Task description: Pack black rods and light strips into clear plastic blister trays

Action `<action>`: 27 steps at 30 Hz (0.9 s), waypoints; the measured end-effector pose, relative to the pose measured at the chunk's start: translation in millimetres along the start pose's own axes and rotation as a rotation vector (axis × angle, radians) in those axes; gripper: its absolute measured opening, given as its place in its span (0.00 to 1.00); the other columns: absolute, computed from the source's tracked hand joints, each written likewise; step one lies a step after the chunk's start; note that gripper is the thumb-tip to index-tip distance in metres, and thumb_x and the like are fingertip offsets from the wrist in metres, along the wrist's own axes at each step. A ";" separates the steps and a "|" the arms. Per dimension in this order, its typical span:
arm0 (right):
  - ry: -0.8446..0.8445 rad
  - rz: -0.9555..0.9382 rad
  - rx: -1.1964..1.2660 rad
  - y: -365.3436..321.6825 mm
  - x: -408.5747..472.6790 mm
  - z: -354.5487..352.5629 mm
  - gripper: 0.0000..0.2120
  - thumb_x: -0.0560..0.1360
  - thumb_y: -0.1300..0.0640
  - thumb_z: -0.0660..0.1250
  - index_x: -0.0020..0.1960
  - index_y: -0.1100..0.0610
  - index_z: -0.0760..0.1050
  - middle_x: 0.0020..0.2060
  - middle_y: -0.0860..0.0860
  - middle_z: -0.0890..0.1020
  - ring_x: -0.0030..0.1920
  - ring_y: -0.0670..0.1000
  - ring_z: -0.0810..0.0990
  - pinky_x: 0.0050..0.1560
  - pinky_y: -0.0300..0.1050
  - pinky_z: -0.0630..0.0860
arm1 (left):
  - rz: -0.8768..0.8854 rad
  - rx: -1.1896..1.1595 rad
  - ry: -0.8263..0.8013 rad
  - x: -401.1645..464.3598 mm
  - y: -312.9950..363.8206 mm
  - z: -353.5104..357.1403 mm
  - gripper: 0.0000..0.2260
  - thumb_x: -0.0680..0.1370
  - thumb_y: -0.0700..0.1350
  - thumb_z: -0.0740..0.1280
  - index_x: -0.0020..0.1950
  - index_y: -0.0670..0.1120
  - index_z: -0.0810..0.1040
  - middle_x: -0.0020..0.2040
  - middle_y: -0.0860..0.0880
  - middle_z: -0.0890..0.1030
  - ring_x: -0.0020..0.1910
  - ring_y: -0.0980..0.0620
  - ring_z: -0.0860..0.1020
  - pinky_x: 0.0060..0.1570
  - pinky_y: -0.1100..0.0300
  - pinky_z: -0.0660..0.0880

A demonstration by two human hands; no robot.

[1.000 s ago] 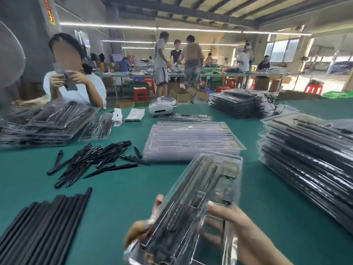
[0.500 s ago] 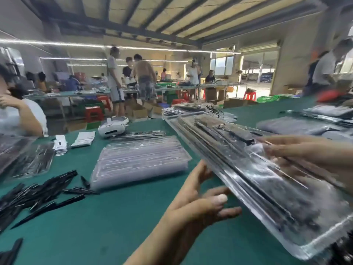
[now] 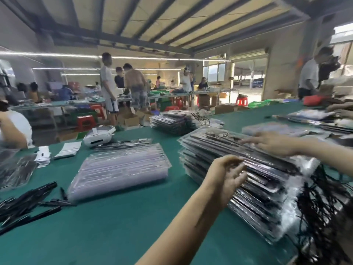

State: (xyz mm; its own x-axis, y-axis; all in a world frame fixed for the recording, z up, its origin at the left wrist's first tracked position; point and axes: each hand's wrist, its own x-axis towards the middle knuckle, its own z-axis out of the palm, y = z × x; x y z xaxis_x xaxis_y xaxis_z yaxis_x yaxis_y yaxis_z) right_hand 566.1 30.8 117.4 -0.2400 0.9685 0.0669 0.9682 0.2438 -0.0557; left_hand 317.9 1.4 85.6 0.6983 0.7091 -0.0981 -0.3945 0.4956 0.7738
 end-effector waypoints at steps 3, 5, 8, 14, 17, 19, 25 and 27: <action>0.008 0.255 0.006 -22.7 -11.8 16.5 0.21 0.80 0.42 0.48 0.71 0.42 0.66 0.73 0.51 0.66 0.71 0.52 0.65 0.73 0.52 0.59 | 0.067 0.045 0.185 -1.7 -5.2 -8.9 0.06 0.76 0.37 0.60 0.40 0.43 0.73 0.49 0.46 0.73 0.60 0.46 0.73 0.50 0.58 0.75; 0.045 0.322 -0.025 -17.3 2.4 1.2 0.32 0.73 0.33 0.44 0.71 0.43 0.66 0.70 0.52 0.68 0.68 0.53 0.68 0.70 0.49 0.61 | 0.162 0.154 0.318 -0.2 -5.0 -16.9 0.06 0.77 0.39 0.61 0.42 0.46 0.74 0.57 0.50 0.73 0.67 0.48 0.67 0.58 0.58 0.69; 0.038 0.306 -0.065 -33.0 5.2 3.0 0.36 0.70 0.31 0.44 0.71 0.43 0.68 0.67 0.54 0.70 0.64 0.54 0.71 0.65 0.46 0.64 | 0.130 0.265 0.285 7.8 -6.1 -28.5 0.07 0.79 0.45 0.58 0.54 0.50 0.74 0.73 0.51 0.64 0.75 0.51 0.57 0.71 0.55 0.55; 0.008 0.312 -0.116 -40.2 11.5 6.3 0.38 0.67 0.28 0.40 0.71 0.38 0.64 0.73 0.53 0.63 0.72 0.55 0.62 0.70 0.57 0.63 | -0.012 0.444 0.114 23.1 -19.7 -36.0 0.32 0.80 0.49 0.60 0.79 0.52 0.45 0.79 0.51 0.51 0.77 0.51 0.50 0.73 0.48 0.51; -0.006 0.305 -0.128 -33.1 11.4 3.6 0.40 0.65 0.27 0.37 0.72 0.37 0.62 0.76 0.51 0.57 0.75 0.54 0.56 0.72 0.62 0.58 | -0.001 0.469 0.113 22.8 -13.7 -47.7 0.30 0.79 0.48 0.61 0.78 0.54 0.51 0.77 0.51 0.57 0.75 0.50 0.59 0.68 0.49 0.61; -0.016 0.295 -0.162 -33.6 14.2 -1.0 0.45 0.62 0.22 0.31 0.73 0.36 0.58 0.77 0.48 0.56 0.76 0.53 0.55 0.72 0.64 0.56 | 0.004 0.457 0.096 21.4 -9.2 -53.1 0.29 0.79 0.49 0.61 0.78 0.52 0.55 0.76 0.53 0.59 0.73 0.51 0.64 0.65 0.50 0.65; -0.062 0.278 -0.235 -41.2 31.6 -6.9 0.46 0.61 0.23 0.28 0.74 0.35 0.54 0.76 0.48 0.59 0.75 0.53 0.56 0.72 0.64 0.54 | 0.030 0.470 0.098 18.1 -4.4 -53.8 0.26 0.79 0.49 0.61 0.76 0.49 0.61 0.77 0.55 0.57 0.69 0.52 0.68 0.48 0.58 0.72; -0.091 0.279 -0.264 -46.2 33.4 -7.0 0.45 0.62 0.23 0.26 0.74 0.34 0.53 0.76 0.48 0.59 0.75 0.53 0.56 0.73 0.64 0.53 | 0.032 0.453 0.101 17.5 -3.1 -54.1 0.18 0.79 0.49 0.61 0.69 0.51 0.69 0.76 0.54 0.59 0.67 0.51 0.70 0.48 0.58 0.73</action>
State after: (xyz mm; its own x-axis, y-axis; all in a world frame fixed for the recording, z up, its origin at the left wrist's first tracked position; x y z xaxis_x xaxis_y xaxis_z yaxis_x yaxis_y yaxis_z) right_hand 513.8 51.5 129.1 0.0410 0.9992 -0.0036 0.9791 -0.0395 0.1995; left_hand 299.0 39.5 47.7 0.6196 0.7768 -0.1129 -0.0983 0.2195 0.9706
